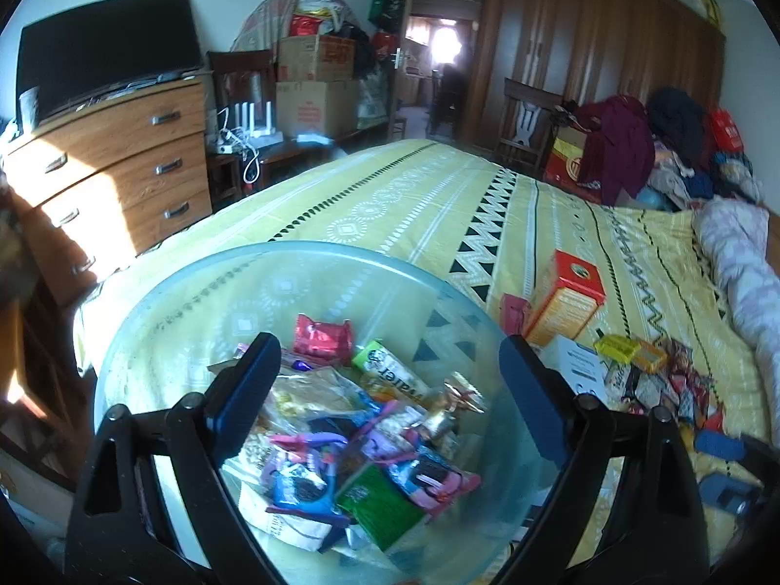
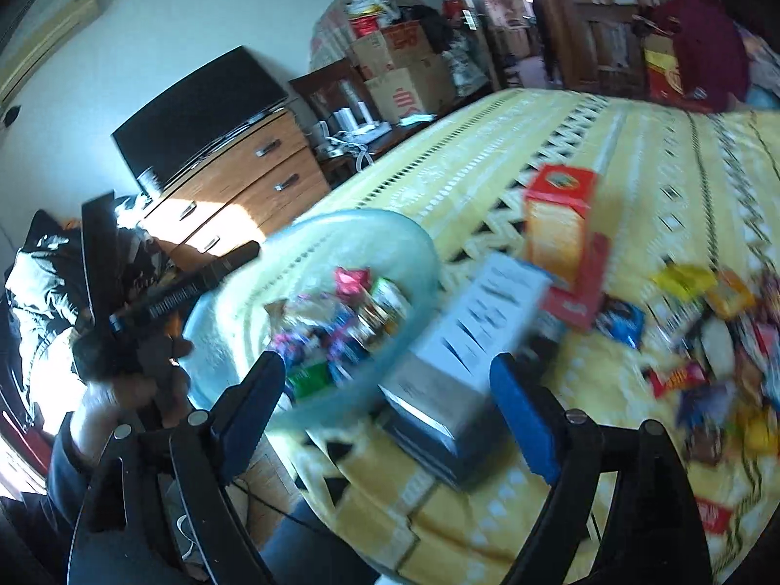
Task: Organize snacks
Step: 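Move both open tools back over the snack pile on the bed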
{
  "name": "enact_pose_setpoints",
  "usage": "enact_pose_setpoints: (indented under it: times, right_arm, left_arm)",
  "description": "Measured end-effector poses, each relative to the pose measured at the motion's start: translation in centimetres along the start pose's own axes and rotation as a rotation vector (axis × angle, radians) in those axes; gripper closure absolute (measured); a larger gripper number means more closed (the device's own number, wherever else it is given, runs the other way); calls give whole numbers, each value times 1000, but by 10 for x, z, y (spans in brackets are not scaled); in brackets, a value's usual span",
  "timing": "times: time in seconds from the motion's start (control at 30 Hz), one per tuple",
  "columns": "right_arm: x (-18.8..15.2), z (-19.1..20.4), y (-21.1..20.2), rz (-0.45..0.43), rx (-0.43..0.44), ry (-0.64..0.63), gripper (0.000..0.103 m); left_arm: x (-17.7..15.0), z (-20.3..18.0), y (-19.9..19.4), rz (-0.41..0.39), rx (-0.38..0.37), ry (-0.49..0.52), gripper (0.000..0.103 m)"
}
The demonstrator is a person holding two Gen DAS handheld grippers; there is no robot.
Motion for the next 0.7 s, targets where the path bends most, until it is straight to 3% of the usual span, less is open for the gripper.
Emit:
enact_pose_setpoints:
  times: [0.2, 0.33, 0.47, 0.7]
  right_arm:
    - [-96, -66, -42, 67, -99, 139, 15]
    - [-145, -98, -73, 67, -138, 238, 15]
    - [-173, -116, -102, 56, -174, 288, 15]
    - [-185, -118, -132, 18, -216, 279, 15]
  left_arm:
    - [-11, -59, -11, -9, 5, 101, 6]
    - [-18, -100, -20, -35, 21, 171, 2]
    - [-23, -137, -31, -68, 22, 251, 0]
    - [-27, -170, -46, -82, -19, 313, 0]
Point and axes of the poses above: each gripper's, at about its wrist camera, not at the fingertips, and y roughly the way its jaws point, z to its left, x to its top, the point moved 6 cm from there along y, roughly the way its jaws point
